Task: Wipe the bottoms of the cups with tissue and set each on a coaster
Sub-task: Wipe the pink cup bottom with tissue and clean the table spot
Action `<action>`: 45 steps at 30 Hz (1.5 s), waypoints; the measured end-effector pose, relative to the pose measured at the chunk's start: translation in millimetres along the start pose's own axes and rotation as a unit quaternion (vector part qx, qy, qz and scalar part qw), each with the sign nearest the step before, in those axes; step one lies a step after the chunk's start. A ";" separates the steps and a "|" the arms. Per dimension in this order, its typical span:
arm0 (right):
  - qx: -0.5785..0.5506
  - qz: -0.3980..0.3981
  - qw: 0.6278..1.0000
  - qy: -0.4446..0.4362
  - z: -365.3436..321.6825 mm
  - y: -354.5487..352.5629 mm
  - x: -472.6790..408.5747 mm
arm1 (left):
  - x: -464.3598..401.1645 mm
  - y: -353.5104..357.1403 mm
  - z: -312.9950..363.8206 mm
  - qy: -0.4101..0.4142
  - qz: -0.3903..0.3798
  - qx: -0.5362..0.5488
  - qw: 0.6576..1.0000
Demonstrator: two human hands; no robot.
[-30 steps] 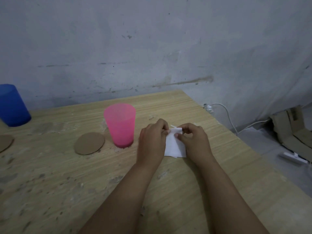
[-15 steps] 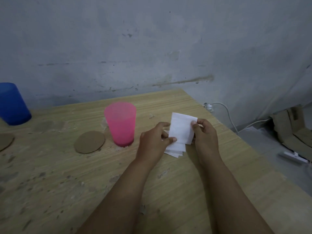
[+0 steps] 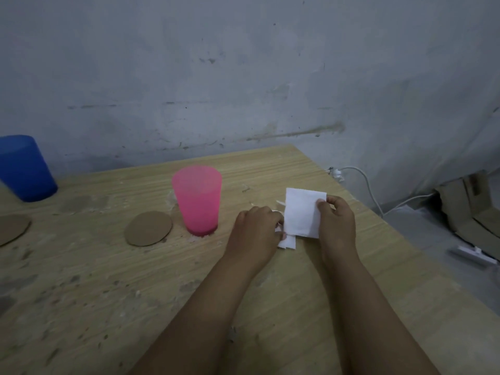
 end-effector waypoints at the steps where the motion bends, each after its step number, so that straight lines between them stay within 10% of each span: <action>1: -0.002 0.007 1.000 0.008 0.2 0.3 -0.3 | 2.2 2.5 2.1 0.005 0.011 -0.012 1.000; 18: -0.042 -0.062 0.997 0.008 -7.7 7.0 13.6 | 3.9 11.2 -3.2 -0.041 0.075 -0.140 0.986; 27: -0.132 -0.116 0.972 0.155 -23.6 3.5 37.0 | 55.0 -31.1 7.8 -0.022 0.091 0.023 0.995; 39: -0.238 0.053 0.958 0.148 -36.4 57.1 114.5 | 93.2 -98.0 -56.6 -0.104 0.328 0.130 0.930; 45: -0.245 0.052 0.964 0.093 -32.7 88.0 119.7 | 59.1 -99.4 -85.1 -0.138 0.201 0.239 0.940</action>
Point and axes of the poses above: each hand's wrist, its own x-axis away from the middle knuckle, its own y-axis out of the palm, z = x × y, the point moved 1 cm from there along -x, towards the middle knuckle, and after that the axes turned 3 degrees about x, right-handed, at the moved point
